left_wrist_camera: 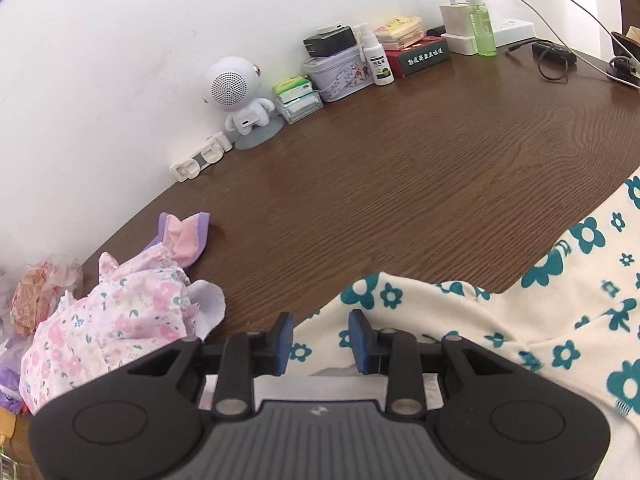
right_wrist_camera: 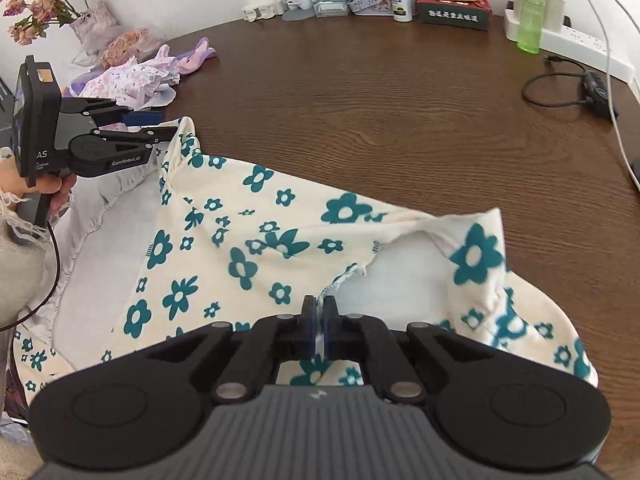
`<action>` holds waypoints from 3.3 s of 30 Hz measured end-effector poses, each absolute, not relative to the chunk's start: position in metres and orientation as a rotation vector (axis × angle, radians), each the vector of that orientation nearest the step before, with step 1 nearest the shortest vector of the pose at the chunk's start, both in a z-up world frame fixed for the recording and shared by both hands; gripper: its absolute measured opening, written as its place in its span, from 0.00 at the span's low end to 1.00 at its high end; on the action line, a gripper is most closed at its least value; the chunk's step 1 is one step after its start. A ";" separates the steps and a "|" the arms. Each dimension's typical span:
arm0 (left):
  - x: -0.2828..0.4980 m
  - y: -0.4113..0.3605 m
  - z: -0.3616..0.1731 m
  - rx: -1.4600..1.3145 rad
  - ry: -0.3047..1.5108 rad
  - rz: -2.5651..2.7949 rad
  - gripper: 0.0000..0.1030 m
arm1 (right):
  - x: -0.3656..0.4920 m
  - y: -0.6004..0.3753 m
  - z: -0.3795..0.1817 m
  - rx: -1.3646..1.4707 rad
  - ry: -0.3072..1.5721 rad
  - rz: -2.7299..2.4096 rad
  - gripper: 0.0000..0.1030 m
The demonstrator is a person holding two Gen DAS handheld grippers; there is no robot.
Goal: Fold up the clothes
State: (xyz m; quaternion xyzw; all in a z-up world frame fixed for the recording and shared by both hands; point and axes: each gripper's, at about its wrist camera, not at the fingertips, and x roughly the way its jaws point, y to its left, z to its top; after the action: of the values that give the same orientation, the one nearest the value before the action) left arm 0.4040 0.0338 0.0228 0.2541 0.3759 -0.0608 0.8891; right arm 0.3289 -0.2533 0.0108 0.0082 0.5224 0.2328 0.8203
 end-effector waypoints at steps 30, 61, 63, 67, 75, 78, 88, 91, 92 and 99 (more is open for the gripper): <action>0.171 0.025 0.026 0.438 0.818 -0.358 0.35 | 0.247 -0.266 0.011 -0.110 0.998 0.389 0.13; 0.078 0.043 0.047 0.285 0.765 -0.445 0.30 | 0.160 -0.270 0.030 0.005 0.975 0.567 0.32; 0.077 0.033 0.043 0.316 0.770 -0.457 0.33 | 0.154 -0.272 0.033 -0.007 0.975 0.570 0.33; 0.080 0.021 0.024 0.381 0.808 -0.467 0.26 | 0.147 -0.268 0.019 -0.039 1.016 0.569 0.23; 0.082 0.033 0.031 0.296 0.814 -0.464 0.19 | 0.155 -0.291 0.032 0.034 0.934 0.522 0.16; 0.091 0.031 0.038 0.263 0.794 -0.456 0.26 | 0.171 -0.288 0.031 -0.049 0.902 0.447 0.18; 0.108 0.039 0.018 0.263 0.873 -0.415 0.26 | 0.193 -0.293 0.007 -0.123 0.963 0.388 0.03; 0.108 0.044 0.018 0.245 0.864 -0.421 0.26 | 0.193 -0.295 0.012 -0.093 0.979 0.415 0.13; 0.108 0.044 0.018 0.251 0.861 -0.420 0.26 | 0.193 -0.295 0.017 -0.055 0.968 0.435 0.16; 0.107 0.044 0.017 0.258 0.852 -0.423 0.25 | 0.227 -0.278 0.025 -0.091 0.853 0.364 0.29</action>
State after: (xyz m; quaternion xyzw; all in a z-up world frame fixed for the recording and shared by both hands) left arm 0.1070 0.0435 0.0174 0.1239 0.4092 -0.2031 0.8809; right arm 0.2266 -0.2780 0.0246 -0.0438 0.4113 0.1755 0.8934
